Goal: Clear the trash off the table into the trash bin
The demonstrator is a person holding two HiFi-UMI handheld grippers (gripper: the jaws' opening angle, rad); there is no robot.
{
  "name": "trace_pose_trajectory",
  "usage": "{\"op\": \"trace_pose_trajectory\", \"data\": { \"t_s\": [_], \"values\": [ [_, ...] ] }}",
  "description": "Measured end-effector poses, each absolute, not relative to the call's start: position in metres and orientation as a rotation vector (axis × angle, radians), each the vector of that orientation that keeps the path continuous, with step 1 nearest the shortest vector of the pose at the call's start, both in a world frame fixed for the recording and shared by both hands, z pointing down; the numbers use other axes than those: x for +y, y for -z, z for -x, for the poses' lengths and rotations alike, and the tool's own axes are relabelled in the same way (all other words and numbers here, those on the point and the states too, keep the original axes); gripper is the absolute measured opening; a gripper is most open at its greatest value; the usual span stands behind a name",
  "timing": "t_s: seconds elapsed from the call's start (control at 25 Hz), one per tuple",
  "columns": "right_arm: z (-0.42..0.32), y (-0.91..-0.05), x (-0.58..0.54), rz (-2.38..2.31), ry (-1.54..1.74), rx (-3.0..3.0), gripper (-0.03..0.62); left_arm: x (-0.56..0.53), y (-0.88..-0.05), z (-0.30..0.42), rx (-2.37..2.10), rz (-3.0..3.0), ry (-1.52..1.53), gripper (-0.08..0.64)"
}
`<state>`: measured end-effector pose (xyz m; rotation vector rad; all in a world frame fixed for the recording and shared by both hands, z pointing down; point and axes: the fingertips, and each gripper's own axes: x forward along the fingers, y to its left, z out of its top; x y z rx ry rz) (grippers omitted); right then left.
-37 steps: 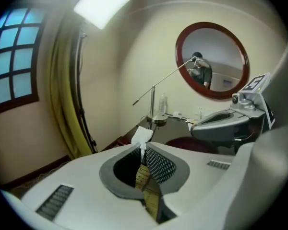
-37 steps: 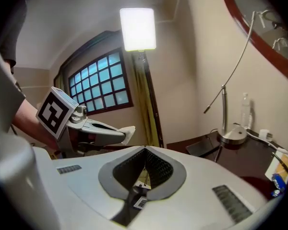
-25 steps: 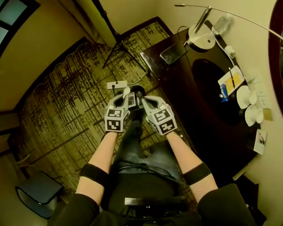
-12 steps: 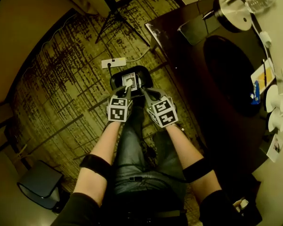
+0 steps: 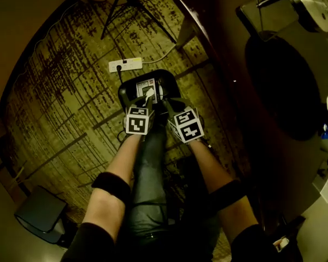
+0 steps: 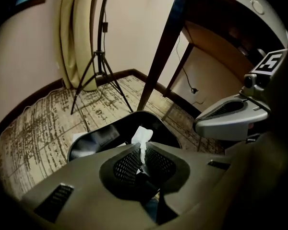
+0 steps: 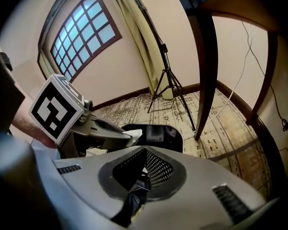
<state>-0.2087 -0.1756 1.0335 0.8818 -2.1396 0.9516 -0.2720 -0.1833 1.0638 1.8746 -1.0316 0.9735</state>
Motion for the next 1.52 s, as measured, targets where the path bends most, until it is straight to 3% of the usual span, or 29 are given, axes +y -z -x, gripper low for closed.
{"op": "trace_pose_trajectory", "data": {
  "t_s": [0.4,0.6,0.68,1.08,1.2,1.36,1.52],
  "values": [
    [0.223,-1.103,-0.167,-0.845,-0.974,-2.116,0.003,-0.186,-1.138,0.273,-1.029,-1.825,-0.938,0.023],
    [0.217,-1.108,-0.152,-0.848,-1.023,-2.081,0.003,-0.18,-1.147,0.265,-1.007,-1.806,-0.92,0.172],
    [0.212,-1.113,-0.147,-0.85,-1.02,-2.07,0.003,-0.177,-1.145,0.264,-0.999,-1.805,-0.919,0.193],
    [0.207,-1.07,-0.152,-0.89,-1.022,-2.069,0.003,-0.173,-1.088,0.266,-1.001,-1.842,-0.942,0.195],
    [0.209,-1.025,-0.155,-0.901,-1.022,-2.076,0.003,-0.176,-1.04,0.272,-1.019,-1.855,-0.953,0.171],
    [0.215,-0.953,-0.175,-0.935,-0.992,-2.118,0.003,-0.196,-0.964,0.28,-1.078,-1.919,-0.958,0.0],
    [0.228,-0.863,-0.183,-0.957,-0.954,-2.184,0.003,-0.202,-0.88,0.282,-1.105,-1.983,-0.919,0.0]
  ]
}}
